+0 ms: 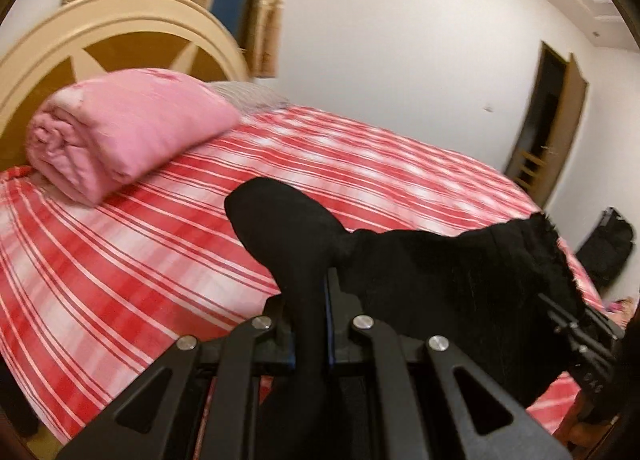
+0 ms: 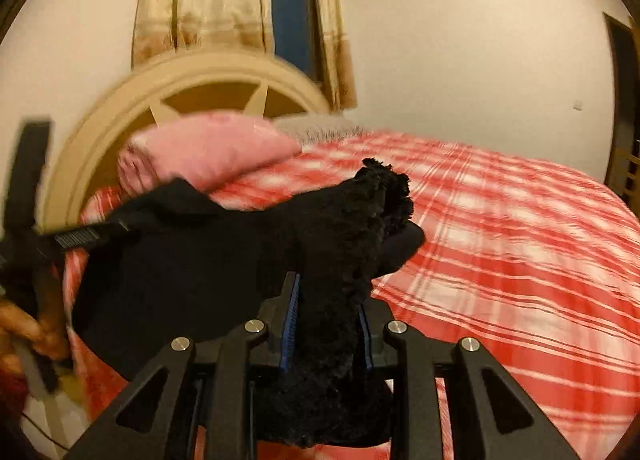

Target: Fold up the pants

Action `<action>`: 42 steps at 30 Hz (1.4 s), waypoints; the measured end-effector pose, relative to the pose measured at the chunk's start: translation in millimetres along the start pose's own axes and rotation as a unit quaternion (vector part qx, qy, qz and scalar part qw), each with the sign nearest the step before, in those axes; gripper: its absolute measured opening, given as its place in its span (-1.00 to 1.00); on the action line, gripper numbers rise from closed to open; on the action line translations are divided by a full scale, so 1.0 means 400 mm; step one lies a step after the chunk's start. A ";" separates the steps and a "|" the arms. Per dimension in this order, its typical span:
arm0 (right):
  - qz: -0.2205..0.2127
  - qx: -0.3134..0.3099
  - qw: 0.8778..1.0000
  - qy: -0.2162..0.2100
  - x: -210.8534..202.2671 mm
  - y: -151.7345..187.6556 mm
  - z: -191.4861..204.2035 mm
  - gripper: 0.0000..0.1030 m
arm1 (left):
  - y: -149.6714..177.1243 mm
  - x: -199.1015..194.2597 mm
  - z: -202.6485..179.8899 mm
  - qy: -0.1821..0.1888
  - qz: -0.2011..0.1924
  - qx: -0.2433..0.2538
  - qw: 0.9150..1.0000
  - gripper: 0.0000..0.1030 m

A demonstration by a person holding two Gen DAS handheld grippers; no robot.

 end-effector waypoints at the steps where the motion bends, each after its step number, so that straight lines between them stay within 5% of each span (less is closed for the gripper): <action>1: 0.025 0.005 1.000 -0.003 0.055 0.007 -0.011 -0.49 | -0.002 0.025 0.023 -0.012 0.005 -0.004 1.000 -0.81; 4: 0.077 0.002 0.997 0.022 0.181 0.044 -0.036 -0.43 | 0.022 0.137 0.081 -0.033 0.054 -0.013 0.998 -0.78; 6: 0.084 0.022 0.996 0.017 0.195 0.047 -0.061 -0.11 | 0.053 0.214 0.108 -0.063 0.092 -0.010 0.994 -0.75; 9: 0.085 0.040 0.995 0.017 0.181 0.052 -0.094 0.20 | 0.091 0.259 0.140 -0.099 0.104 -0.015 0.990 -0.31; 11: 0.088 0.042 0.995 0.013 0.166 0.057 -0.104 0.20 | 0.095 0.259 0.158 -0.123 0.100 -0.020 0.987 0.21; 16: 0.007 0.101 0.993 0.067 0.007 0.071 -0.119 0.21 | 0.089 0.199 0.172 -0.181 0.081 0.004 0.980 0.59; 19: -0.027 0.079 0.994 0.070 -0.053 0.074 -0.065 0.21 | 0.097 0.142 0.161 -0.200 0.060 0.015 0.978 0.62; 22: -0.006 0.048 0.998 0.047 -0.040 0.079 0.001 0.18 | 0.104 0.122 0.132 -0.201 0.053 0.026 0.978 0.62; 24: 0.018 0.036 0.998 0.039 -0.012 0.094 0.028 -0.05 | 0.117 0.115 0.101 -0.180 0.053 0.029 0.982 0.62; 33: 0.071 0.023 0.995 0.062 0.084 0.148 0.039 -0.01 | 0.193 0.194 0.088 -0.162 0.110 0.024 0.980 0.63; 37: 0.083 0.003 0.993 0.081 0.082 0.153 0.060 0.12 | 0.200 0.188 0.105 -0.159 0.105 0.003 0.982 0.82; 42: 0.092 -0.002 0.991 0.097 0.074 0.170 0.062 0.16 | 0.215 0.178 0.097 -0.163 0.100 0.008 0.982 0.82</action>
Point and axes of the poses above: each gripper's, at about its wrist camera, not at the fingertips, and x roughly the way its jaws point, z to its left, y to its underside, the point moved 4 cm from there along x, roughly the way its jaws point, and after that the axes turned 12 degrees about z, right-handed, at the moved point
